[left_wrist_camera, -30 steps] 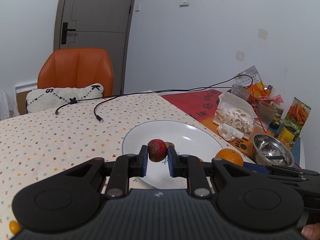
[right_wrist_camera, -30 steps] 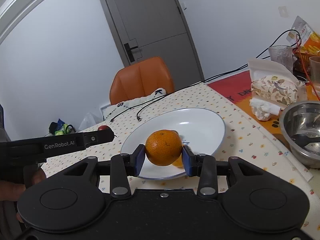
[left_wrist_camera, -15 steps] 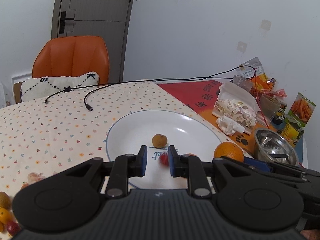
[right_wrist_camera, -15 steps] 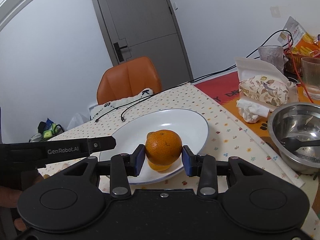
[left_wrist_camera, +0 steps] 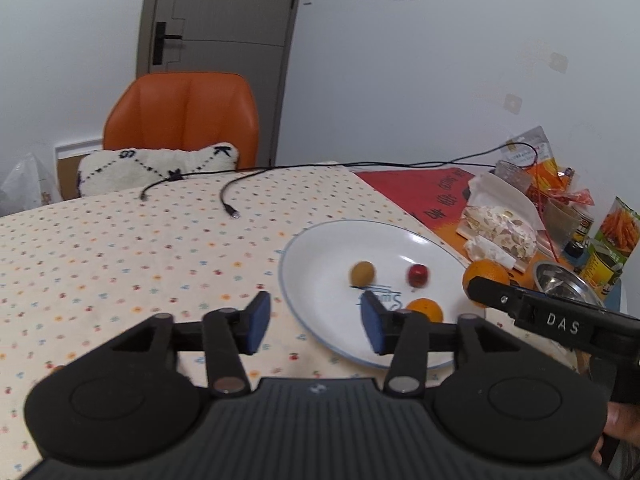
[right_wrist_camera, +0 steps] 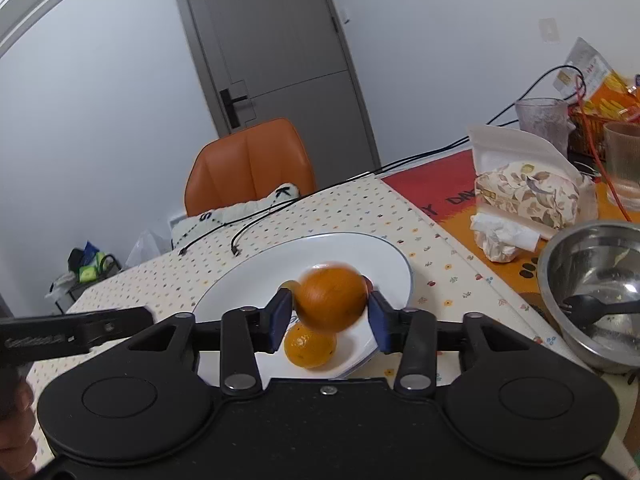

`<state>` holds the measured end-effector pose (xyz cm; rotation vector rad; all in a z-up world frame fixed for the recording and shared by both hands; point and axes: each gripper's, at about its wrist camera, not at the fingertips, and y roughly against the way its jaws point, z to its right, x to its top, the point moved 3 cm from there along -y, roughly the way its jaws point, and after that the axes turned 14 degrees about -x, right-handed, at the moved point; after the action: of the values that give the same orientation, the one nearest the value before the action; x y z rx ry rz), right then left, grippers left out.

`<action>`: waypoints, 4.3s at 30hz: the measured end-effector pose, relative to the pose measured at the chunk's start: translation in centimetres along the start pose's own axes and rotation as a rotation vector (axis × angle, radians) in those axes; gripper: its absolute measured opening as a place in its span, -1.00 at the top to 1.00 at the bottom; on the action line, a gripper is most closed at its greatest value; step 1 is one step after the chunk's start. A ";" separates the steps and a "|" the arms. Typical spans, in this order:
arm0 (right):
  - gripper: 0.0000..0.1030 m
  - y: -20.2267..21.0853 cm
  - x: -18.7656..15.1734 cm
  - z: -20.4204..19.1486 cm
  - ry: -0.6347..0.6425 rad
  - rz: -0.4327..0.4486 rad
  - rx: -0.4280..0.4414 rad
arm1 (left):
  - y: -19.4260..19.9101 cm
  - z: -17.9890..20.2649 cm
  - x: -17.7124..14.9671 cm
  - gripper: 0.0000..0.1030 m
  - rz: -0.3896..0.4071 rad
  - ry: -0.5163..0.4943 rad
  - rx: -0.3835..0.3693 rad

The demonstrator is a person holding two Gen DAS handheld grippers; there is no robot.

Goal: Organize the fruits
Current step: 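Open both grippers to release the fruits onto the plate, then move both open grippers back toward the remaining fruits, then grasp the mandarin with the left gripper while the right grasps the peeled pomelo piece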

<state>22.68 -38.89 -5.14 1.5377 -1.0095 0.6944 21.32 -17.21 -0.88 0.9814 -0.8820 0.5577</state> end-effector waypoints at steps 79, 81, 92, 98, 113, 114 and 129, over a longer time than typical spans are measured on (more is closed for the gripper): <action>-1.00 6.7 -6.4 -15.7 0.167 -0.143 0.287 | 17.1 -13.8 -7.1 -0.72 0.090 0.225 0.164; -1.00 6.4 -6.6 -15.9 0.170 -0.149 0.291 | 16.8 -13.8 -7.2 -0.71 0.086 0.224 0.165; -1.00 4.3 -7.5 -16.6 0.179 -0.192 0.308 | 14.3 -14.3 -7.7 -0.55 0.054 0.224 0.147; -0.95 3.0 -7.6 -17.2 0.185 -0.203 0.317 | 12.7 -15.0 -7.9 -0.17 0.029 0.247 0.139; -0.46 0.0 -7.7 -18.7 0.196 -0.263 0.327 | 10.6 -15.7 -7.9 0.35 0.011 0.268 0.106; -0.41 -0.2 -7.7 -18.7 0.193 -0.268 0.326 | 10.5 -15.7 -7.9 0.37 0.008 0.270 0.104; 0.11 -1.8 -7.7 -19.6 0.182 -0.303 0.352 | 10.7 -15.8 -7.8 0.57 0.017 0.260 0.107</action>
<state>22.46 -18.03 -8.42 1.8443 -0.5192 0.8077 15.07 1.58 -6.64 0.9729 -0.6347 0.7354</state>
